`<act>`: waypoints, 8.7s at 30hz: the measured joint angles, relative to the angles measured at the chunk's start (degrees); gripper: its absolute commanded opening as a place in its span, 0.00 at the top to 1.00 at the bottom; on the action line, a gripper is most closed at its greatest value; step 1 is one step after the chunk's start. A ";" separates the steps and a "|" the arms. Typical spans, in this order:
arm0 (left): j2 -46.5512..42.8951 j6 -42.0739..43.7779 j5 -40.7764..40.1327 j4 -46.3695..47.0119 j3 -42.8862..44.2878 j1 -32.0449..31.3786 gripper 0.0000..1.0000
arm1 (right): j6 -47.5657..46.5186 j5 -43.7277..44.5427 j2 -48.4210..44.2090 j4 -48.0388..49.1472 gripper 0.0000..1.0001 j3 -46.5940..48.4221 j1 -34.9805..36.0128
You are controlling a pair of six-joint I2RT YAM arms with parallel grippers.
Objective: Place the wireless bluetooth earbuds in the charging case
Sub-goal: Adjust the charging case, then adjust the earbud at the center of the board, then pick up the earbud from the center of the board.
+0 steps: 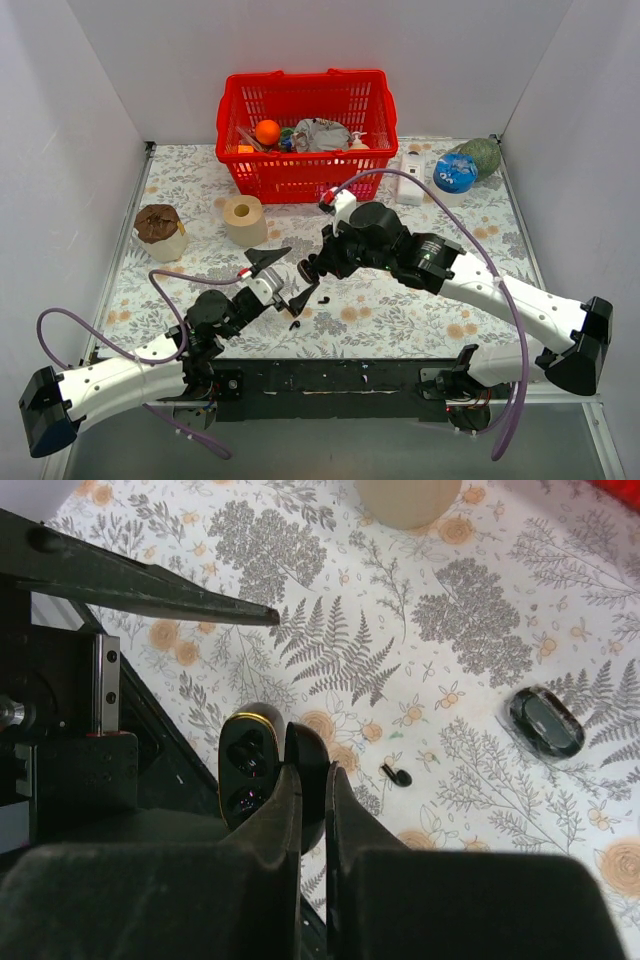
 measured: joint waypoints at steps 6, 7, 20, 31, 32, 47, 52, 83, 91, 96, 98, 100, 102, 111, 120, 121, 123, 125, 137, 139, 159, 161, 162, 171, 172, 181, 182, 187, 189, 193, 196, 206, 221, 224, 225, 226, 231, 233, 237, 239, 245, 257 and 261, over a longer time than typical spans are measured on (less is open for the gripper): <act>0.37 -4.74 -5.29 -1.22 1.62 -0.07 0.02 | -3.45 2.60 -2.62 -2.32 0.99 1.95 -0.13; 0.35 -5.35 -5.92 -1.64 2.14 -0.07 0.02 | -4.02 2.99 -3.08 -2.60 0.99 2.34 -0.24; -2.05 -19.21 19.02 -15.50 12.44 1.86 0.07 | -20.15 0.07 -13.18 -9.11 0.99 4.07 -0.33; 15.74 -31.04 55.43 -8.92 15.10 19.10 0.28 | -25.83 -10.32 -10.78 -15.43 0.99 7.06 1.57; 16.13 -31.58 56.68 -7.87 15.13 19.10 0.29 | -25.90 -10.80 -10.78 -15.39 0.99 6.93 1.57; 16.65 -34.93 61.77 -1.51 15.21 19.10 0.36 | -24.33 -11.10 -9.86 -11.37 0.99 3.61 1.57; 16.59 -34.88 61.77 -1.03 15.15 19.10 0.44 | -23.85 -11.13 -8.76 -10.10 0.99 3.61 1.57; 16.55 -34.53 61.40 0.35 13.70 19.15 0.58 | -23.04 -11.19 -7.39 -9.33 0.99 3.63 1.95; 15.80 -34.97 59.54 0.44 12.94 19.15 0.52 | -22.95 -10.86 -7.39 -9.27 0.99 3.63 1.95; 15.80 -35.01 59.19 0.48 12.94 19.15 0.67 | -22.95 -10.71 -7.39 -9.18 0.99 3.63 1.95; 15.82 -34.99 59.14 0.48 12.94 19.15 0.70 | -22.88 -10.69 -7.39 -9.05 0.99 3.63 1.95; 15.91 -35.01 59.19 0.50 12.94 19.15 0.75 | -22.84 -10.69 -7.39 -9.03 0.99 3.63 1.99; 15.98 -35.06 59.21 0.50 12.94 19.15 0.80 | -22.95 -10.69 -7.39 -9.05 0.99 3.63 1.99; 15.91 -34.93 59.23 0.74 12.83 19.15 0.94 | -22.97 -10.69 -7.39 -9.03 0.99 3.63 2.10; 14.21 -34.82 58.64 2.45 10.67 19.10 1.00 | -21.09 -9.75 -7.48 -8.61 0.43 3.63 2.38; 13.81 -34.91 58.25 2.47 10.16 19.10 1.00 | -20.68 -9.20 -7.56 -8.33 0.41 3.63 2.38; 12.35 -35.01 57.11 3.23 8.41 19.10 1.00 | -19.56 -7.80 -8.07 -7.39 0.35 3.61 2.14; 10.21 -35.06 55.32 3.54 6.58 19.10 1.00 | -17.90 -6.80 -9.20 -6.27 0.26 3.61 1.38; -9.53 -37.86 40.09 3.34 -1.68 19.10 1.00 | -8.26 -2.36 -18.34 4.50 0.48 -11.15 -6.64; -14.58 -38.10 37.11 2.21 -2.97 19.10 1.00 | -6.51 -2.60 -17.35 5.86 0.51 -17.62 -6.78; -21.64 -38.40 29.53 -8.85 -1.68 19.08 1.00 | 2.78 -4.85 5.62 26.69 0.95 -33.88 -5.79; -22.21 -38.40 29.33 -9.49 -1.68 19.08 1.00 | 3.39 -4.70 7.08 27.78 0.97 -34.23 -5.66; -22.36 -38.40 29.27 -9.81 -1.68 19.08 1.00 | 3.78 -4.70 7.96 28.35 0.99 -34.25 -5.66; -22.49 -38.42 29.14 -11.30 -1.51 19.08 1.00 | 4.33 -4.94 13.84 31.93 0.99 -33.33 -5.57; -22.49 -38.42 29.14 -11.45 -1.49 19.08 1.00 | 4.26 -4.92 14.36 32.17 0.99 -32.92 -5.57; -22.58 -38.18 29.16 -12.41 -1.27 19.08 1.00 | 2.43 -3.67 18.53 32.61 0.99 -28.70 -5.57; -22.58 -38.16 29.16 -12.52 -1.27 19.08 1.00 | 2.01 -3.26 19.08 32.41 0.99 -28.04 -5.57; -22.58 -37.94 29.16 -13.07 -1.25 19.08 1.00 | -0.15 -1.64 20.50 31.26 0.99 -25.90 -5.57; -22.58 -37.94 29.16 -13.07 -1.25 19.08 1.00 | -0.94 -1.18 20.76 30.88 0.99 -25.44 -5.57; -22.58 -37.92 29.18 -13.11 -1.07 19.08 1.00 | -2.27 -0.72 21.40 30.27 0.99 -24.46 -5.57; -22.56 -37.92 29.18 -13.09 -0.96 19.08 1.00 | -3.17 -0.83 21.53 30.25 0.99 -24.33 -5.57; -22.58 -37.92 29.20 -13.07 -0.96 19.08 1.00 | -5.25 -3.30 22.38 30.49 0.99 -23.47 -5.57; -22.58 -37.94 29.59 -13.07 -0.96 19.08 1.00 | -6.62 -5.29 23.96 29.86 0.82 -21.42 -5.70; -22.58 -37.94 29.57 -13.09 -0.96 19.08 1.00 | -5.77 -3.93 22.69 28.72 0.75 -21.68 -6.08; -22.58 -37.92 29.55 -13.09 -0.96 19.08 1.00 | -4.90 -3.10 21.77 28.09 0.72 -21.84 -6.25; -22.58 -37.92 29.55 -13.09 -0.96 19.08 1.00 | -4.15 -2.34 20.74 27.36 0.67 -21.86 -6.36; -22.58 -37.92 28.50 -13.11 -0.96 19.08 1.00 | 3.06 -0.17 17.14 25.86 0.57 -21.11 -6.78; -22.58 -37.92 28.02 -13.11 -0.96 19.08 1.00 | 6.58 0.26 17.51 23.71 0.49 -19.56 -6.47; -22.67 -37.92 26.84 -13.16 -0.96 19.08 1.00 | 13.07 1.57 19.47 19.52 0.38 -15.67 -4.96; -22.75 -37.92 26.56 -13.22 -0.94 19.08 1.00 | 15.21 2.16 20.35 17.86 0.36 -14.38 -4.22; -23.19 -37.79 25.44 -13.84 -0.94 19.08 1.00 | 20.00 3.89 22.75 13.44 0.38 -12.04 -2.95; -24.17 -37.73 24.22 -14.97 -0.66 19.08 1.00 | 25.88 5.81 26.53 12.66 0.44 -11.80 -2.45; -24.52 -37.73 24.17 -15.67 -0.59 19.08 1.00 | 26.10 5.84 27.65 13.00 0.46 -10.78 -2.10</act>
